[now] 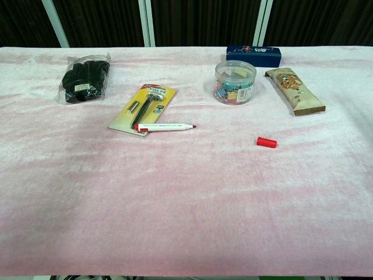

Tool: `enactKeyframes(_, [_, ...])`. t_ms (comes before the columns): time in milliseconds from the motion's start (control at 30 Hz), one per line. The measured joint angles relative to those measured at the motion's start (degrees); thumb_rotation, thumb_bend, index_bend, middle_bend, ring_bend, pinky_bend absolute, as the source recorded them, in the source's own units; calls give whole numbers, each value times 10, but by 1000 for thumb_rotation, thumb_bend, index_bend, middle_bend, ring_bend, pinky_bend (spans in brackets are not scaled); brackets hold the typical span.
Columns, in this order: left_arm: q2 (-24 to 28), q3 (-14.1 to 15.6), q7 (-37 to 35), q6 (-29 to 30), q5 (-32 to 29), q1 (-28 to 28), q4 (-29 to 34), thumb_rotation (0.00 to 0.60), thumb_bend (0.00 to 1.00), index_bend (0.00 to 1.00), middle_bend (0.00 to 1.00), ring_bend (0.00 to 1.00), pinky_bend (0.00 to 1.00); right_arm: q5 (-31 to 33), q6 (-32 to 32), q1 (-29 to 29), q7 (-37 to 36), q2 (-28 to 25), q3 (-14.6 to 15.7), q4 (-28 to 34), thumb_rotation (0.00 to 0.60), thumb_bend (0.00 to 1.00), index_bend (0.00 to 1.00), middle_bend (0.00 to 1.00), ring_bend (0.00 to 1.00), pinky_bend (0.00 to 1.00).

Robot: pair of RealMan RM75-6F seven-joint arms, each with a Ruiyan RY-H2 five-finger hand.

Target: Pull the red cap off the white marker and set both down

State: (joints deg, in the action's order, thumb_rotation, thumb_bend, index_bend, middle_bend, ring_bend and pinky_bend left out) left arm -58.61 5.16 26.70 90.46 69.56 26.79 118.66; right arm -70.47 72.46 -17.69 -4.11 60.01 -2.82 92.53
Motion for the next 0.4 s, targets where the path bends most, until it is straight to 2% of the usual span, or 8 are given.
enactKeyframes(167, [17, 45, -70, 27, 61, -66, -37, 600, 154, 161, 149, 0, 0, -42, 58, 32, 36, 18, 22, 29, 600, 49, 0, 0, 35, 160])
enactKeyframes(400, [3, 71, -156, 44, 96, -123, -125, 600, 154, 161, 147, 0, 0, -102, 119, 71, 106, 68, 49, 50, 600, 49, 0, 0, 35, 160])
